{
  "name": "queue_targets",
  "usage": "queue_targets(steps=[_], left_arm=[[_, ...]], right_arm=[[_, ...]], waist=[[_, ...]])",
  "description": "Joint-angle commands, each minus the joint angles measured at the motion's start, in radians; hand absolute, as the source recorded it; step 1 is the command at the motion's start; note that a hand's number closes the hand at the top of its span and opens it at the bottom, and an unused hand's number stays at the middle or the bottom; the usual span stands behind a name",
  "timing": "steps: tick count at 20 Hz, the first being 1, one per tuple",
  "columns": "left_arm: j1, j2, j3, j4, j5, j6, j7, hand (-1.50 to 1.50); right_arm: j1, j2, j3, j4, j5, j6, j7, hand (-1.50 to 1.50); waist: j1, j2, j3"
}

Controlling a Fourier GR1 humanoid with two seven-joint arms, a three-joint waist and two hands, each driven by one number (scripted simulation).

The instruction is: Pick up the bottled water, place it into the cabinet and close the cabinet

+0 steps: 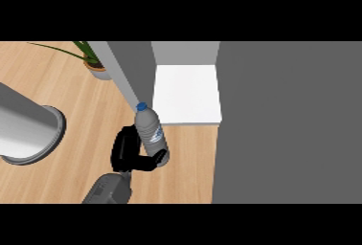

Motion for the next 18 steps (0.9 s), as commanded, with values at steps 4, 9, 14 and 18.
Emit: queue_targets(steps=[4, 9, 14, 18], left_arm=[[-0.117, -0.002, -0.101, -0.132, -0.062, 0.253, 0.115, 1.50], [-0.213, -0.002, -0.234, -0.107, 0.022, 0.374, 0.152, 1.50], [-0.422, -0.002, -0.249, 0.007, 0.042, 0.505, 0.227, 1.50], [-0.529, -0.002, -0.222, 0.143, 0.052, 0.533, 0.243, 1.50]], right_arm=[[0.005, -0.012, -0.045, -0.033, -0.078, 0.018, 0.005, -1.50], [-0.056, -0.002, -0.069, -0.046, -0.092, -0.002, 0.067, -1.50], [-0.025, -0.007, -0.102, -0.044, -0.112, 0.024, 0.014, -1.50], [-0.057, 0.008, -0.094, -0.015, -0.106, 0.028, 0.024, -1.50]], waist=[[-0.005, 0.000, 0.000], [-0.007, 0.004, -0.001], [-0.027, 0.005, 0.000], [-0.028, 0.010, 0.000]])
